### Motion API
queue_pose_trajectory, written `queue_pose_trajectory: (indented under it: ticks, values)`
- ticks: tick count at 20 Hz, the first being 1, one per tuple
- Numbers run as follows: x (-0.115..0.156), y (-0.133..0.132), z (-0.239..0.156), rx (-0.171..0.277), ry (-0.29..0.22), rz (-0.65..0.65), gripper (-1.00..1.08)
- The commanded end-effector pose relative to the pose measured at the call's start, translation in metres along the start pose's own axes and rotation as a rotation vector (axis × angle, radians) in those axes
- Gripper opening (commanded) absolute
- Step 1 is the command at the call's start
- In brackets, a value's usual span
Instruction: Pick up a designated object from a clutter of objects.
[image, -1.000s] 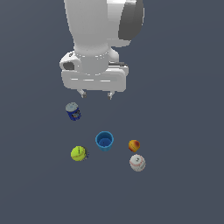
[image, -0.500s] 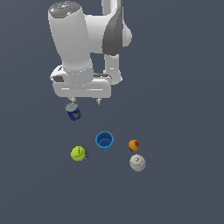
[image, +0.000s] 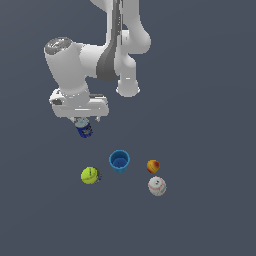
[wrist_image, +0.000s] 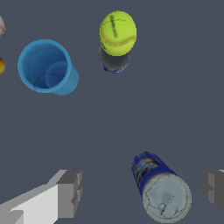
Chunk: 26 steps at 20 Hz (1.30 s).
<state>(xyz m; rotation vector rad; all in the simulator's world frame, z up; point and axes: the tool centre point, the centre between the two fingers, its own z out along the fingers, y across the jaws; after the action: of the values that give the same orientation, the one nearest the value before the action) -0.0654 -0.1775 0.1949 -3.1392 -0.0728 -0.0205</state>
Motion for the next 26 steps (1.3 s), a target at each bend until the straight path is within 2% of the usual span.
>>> queue_pose_trajectory:
  ticks: [1, 7, 13, 26]
  values:
    - [-0.016, 0.016, 0.017, 0.001, -0.002, -0.018, 1.00]
    - [-0.050, 0.042, 0.047, 0.000, -0.008, -0.049, 1.00]
    - [-0.072, 0.056, 0.064, 0.000, -0.012, -0.067, 1.00]
    - [-0.079, 0.060, 0.079, -0.001, -0.014, -0.071, 1.00]
